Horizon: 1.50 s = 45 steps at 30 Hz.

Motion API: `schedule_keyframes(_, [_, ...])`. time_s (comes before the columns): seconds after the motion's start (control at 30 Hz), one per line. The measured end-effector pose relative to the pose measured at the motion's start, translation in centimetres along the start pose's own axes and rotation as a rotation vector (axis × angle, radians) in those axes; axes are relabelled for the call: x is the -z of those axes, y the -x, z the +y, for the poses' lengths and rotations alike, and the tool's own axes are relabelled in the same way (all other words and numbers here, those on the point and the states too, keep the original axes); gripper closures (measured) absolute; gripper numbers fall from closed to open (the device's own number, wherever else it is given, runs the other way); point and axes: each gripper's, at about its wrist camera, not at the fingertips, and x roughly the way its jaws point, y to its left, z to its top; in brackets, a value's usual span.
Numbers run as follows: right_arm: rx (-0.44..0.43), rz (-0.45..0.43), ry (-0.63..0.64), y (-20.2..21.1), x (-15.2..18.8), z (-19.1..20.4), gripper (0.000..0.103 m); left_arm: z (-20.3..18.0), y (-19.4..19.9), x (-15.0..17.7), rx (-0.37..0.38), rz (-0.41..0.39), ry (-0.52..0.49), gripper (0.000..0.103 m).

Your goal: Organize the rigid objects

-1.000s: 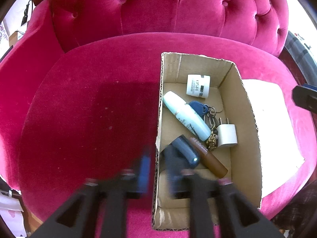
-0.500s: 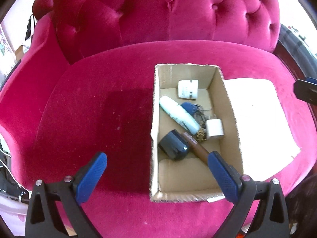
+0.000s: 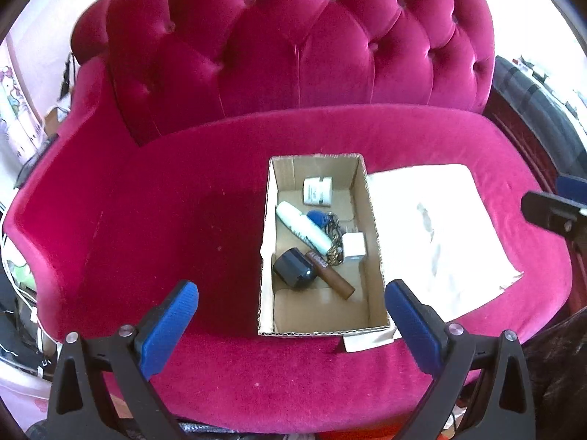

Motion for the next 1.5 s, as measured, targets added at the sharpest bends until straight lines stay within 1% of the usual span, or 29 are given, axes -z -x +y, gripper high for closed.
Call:
schedule_keyframes(0.27, [-0.004, -0.009, -0.019, 3.0, 1.8, -0.3, 0.0, -1.4, 3.4, 1.4, 0.006, -0.015, -0.037, 0.0])
schedule_keyframes(0.47, [-0.003, -0.008, -0.039, 4.5, 3.2, -0.4, 0.0, -2.4, 5.3, 1.8, -0.001, -0.03, -0.037, 0.0])
schedule_keyframes(0.57, [0.02, -0.017, -0.031, 5.3, 3.6, -0.3, 0.0, -3.0, 6.1, 2.0, -0.002, -0.039, -0.052, 0.0])
schedule_keyframes(0.6, [0.015, -0.016, -0.035, 5.5, 3.6, -0.4, 0.0, -3.1, 6.5, 2.1, -0.001, -0.04, -0.052, 0.0])
schedule_keyframes(0.77, [0.008, -0.013, -0.054, 6.4, 3.8, -0.4, 0.0, -3.5, 7.3, 2.4, 0.022, -0.034, -0.056, 0.0])
schedule_keyframes(1.0, [0.011, -0.017, -0.057, 6.9, 4.1, -0.1, 0.0, -3.7, 8.3, 2.5, 0.021, -0.051, -0.06, 0.0])
schedule_keyframes(1.5, [0.009, -0.024, -0.055, 7.6, 4.0, -0.1, 0.0, -4.0, 8.6, 2.5, 0.019, -0.057, -0.057, 0.0])
